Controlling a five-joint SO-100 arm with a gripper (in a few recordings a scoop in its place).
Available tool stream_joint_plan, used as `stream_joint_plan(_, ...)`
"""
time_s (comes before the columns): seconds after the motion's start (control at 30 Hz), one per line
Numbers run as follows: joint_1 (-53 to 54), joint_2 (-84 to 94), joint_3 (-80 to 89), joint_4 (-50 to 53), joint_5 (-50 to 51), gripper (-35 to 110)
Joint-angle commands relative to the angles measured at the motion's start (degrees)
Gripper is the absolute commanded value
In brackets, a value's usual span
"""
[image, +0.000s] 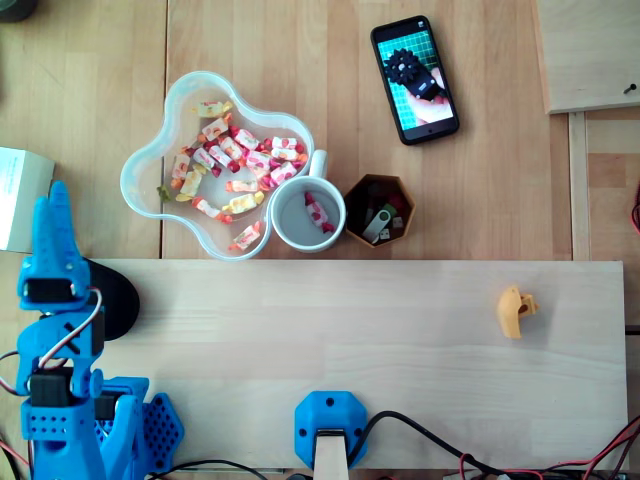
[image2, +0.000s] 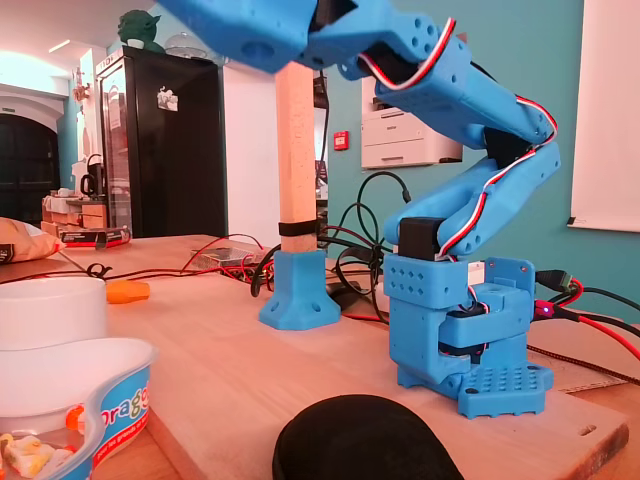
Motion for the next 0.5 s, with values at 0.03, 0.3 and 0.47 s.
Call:
stream_joint_plan(0.03,-0.09,1.93,-7.65,-0.18,1.32,47)
stream_joint_plan(0.3,-0.09,9.67,-19.60,0.18,0.79,47)
stream_joint_plan(0.47,-0.09,13.71,-18.02,0.88,0.79,47)
